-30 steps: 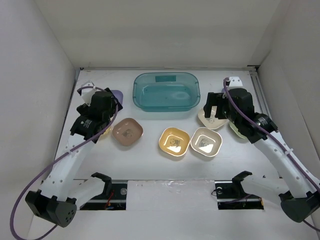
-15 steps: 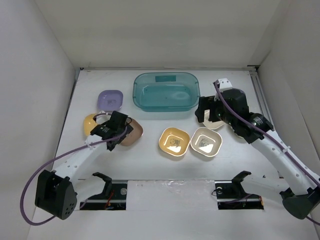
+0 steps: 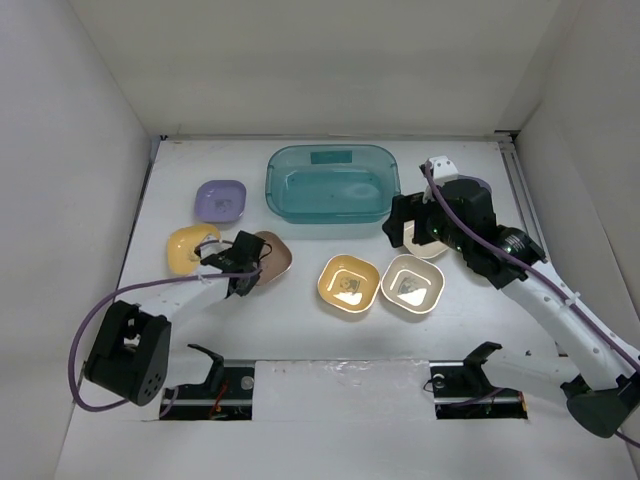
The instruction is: Place the plates into the plastic bin on the countertop
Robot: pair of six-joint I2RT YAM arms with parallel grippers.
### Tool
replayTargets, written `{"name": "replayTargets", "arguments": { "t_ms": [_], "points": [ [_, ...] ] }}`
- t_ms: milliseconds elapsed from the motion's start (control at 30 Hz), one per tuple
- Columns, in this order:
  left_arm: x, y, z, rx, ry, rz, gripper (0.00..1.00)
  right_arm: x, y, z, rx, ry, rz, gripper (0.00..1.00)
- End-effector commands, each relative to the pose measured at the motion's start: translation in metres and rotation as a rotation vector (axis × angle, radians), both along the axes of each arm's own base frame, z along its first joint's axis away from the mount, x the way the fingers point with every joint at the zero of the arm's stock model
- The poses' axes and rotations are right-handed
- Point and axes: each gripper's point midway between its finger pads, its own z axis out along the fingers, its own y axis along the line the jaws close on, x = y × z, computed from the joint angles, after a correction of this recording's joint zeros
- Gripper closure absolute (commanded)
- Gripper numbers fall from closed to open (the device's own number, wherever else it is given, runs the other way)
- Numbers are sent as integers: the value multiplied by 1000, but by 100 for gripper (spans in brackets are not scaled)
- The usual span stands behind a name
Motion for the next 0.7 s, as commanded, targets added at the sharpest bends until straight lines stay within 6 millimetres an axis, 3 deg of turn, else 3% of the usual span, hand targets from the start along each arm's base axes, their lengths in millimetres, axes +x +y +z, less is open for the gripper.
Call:
{"name": "replayTargets", "arguments": {
  "t_ms": [0, 67, 100, 167, 200, 300, 333, 400, 433, 467, 533, 567, 633, 667],
  "points": [
    [-7, 0, -9, 11, 15, 1, 100, 0, 6, 29, 53, -81, 25, 0],
    [-13, 0, -2, 62, 20, -12, 100, 2, 4, 33, 55, -91, 15, 0],
    [-9, -17, 12, 50, -24, -32, 100, -1, 6, 37, 57, -93, 24, 0],
    [-18, -22, 25, 82, -20, -52, 100, 1, 6, 34, 49, -88, 16, 0],
    [-14, -37, 42, 62, -68, -69, 100, 1, 6, 34, 49, -88, 16, 0],
    [-18, -45, 71, 88, -113, -90, 100, 3, 5, 34, 45, -90, 6, 0],
    [-15, -64, 98, 55, -174, -123, 100, 1, 4, 37, 50, -98, 6, 0],
    [-18, -70, 124, 76, -213, -138, 100, 2, 2, 37, 47, -100, -2, 0],
    [-9, -79, 157, 66, -297, -143, 100, 2, 2, 37, 47, -100, -2, 0],
    [-10, -93, 169, 79, -320, -190, 100, 3, 3, 39, 52, -107, -2, 0],
    [-7, -95, 195, 148, -362, -218, 100, 4, 1, 39, 48, -110, -14, 0],
    [2, -110, 215, 145, -390, -233, 100, 4, 1, 39, 48, -110, -14, 0],
    [18, -126, 229, 185, -424, -278, 100, 7, 1, 35, 38, -103, -22, 0],
    [31, -132, 246, 229, -443, -334, 100, 7, 1, 35, 38, -103, -22, 0]
  ]
}}
